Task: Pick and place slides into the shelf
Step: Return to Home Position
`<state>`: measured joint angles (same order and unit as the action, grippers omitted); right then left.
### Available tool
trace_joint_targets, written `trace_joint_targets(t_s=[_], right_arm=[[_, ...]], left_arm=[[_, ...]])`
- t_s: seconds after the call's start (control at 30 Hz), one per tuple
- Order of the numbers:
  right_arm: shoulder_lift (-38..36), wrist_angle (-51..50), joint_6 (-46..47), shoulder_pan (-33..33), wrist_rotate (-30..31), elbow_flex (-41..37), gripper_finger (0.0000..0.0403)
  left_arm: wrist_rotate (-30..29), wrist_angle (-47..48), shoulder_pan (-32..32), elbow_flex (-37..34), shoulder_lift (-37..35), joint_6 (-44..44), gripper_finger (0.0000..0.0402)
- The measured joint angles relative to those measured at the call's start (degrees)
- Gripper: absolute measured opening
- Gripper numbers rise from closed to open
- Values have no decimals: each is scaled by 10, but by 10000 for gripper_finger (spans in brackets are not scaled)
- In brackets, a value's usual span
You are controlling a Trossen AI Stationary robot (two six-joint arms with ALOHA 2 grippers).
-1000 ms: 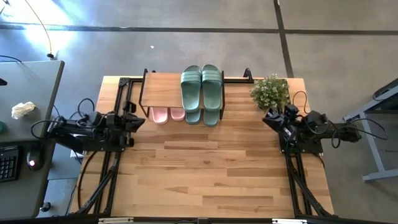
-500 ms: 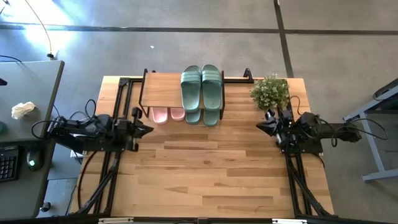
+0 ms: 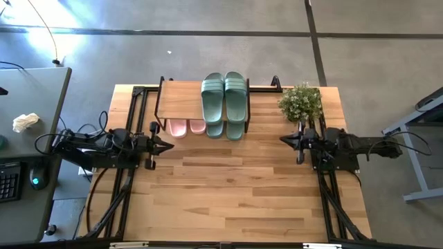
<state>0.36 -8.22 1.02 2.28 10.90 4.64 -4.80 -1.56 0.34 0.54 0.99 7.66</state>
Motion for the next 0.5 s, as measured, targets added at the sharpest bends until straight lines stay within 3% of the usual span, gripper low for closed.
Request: trace_joint_targets(t_s=[0.5], right_arm=[[0, -29, 2, 0, 62, 1, 0]], left_arm=[[-1, 0, 0, 0, 0, 0, 5]])
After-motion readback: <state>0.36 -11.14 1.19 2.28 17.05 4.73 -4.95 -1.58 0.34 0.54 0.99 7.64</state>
